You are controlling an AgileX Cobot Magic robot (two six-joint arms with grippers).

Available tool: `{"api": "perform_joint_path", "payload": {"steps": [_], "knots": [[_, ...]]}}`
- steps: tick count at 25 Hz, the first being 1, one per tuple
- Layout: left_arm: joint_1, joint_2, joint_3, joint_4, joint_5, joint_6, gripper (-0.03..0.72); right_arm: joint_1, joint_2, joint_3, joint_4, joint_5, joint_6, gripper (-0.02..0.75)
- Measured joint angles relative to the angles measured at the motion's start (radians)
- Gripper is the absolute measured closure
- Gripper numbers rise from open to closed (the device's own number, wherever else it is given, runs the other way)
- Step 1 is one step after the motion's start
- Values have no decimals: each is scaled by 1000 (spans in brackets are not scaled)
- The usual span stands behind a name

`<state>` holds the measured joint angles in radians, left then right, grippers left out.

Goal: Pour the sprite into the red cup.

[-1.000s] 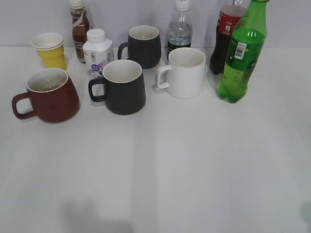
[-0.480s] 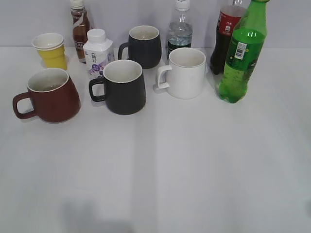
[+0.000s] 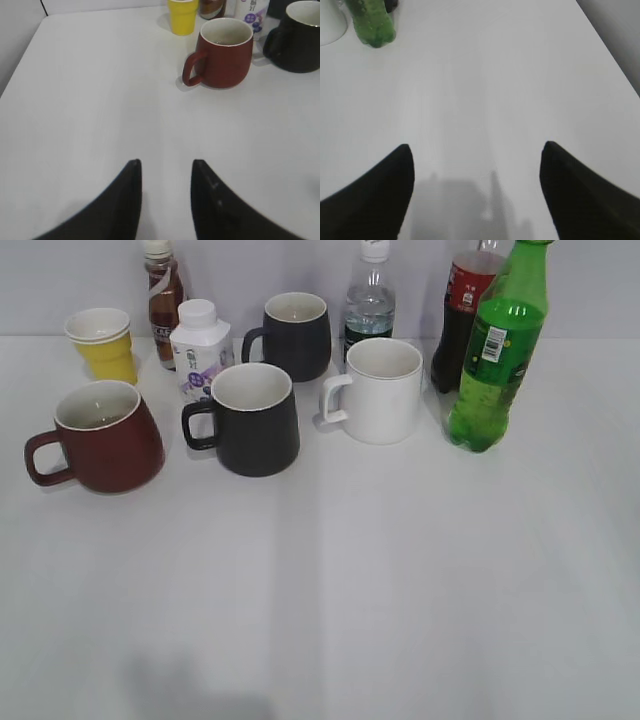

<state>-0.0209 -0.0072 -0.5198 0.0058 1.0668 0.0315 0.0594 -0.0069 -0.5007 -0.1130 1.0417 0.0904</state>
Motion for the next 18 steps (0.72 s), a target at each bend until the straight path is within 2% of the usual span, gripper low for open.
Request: {"api": "perform_joint_path", "payload": {"steps": [18], "knots": [[4, 0, 0, 6, 0, 0, 446, 0, -2, 0, 0, -1, 0, 150]]}}
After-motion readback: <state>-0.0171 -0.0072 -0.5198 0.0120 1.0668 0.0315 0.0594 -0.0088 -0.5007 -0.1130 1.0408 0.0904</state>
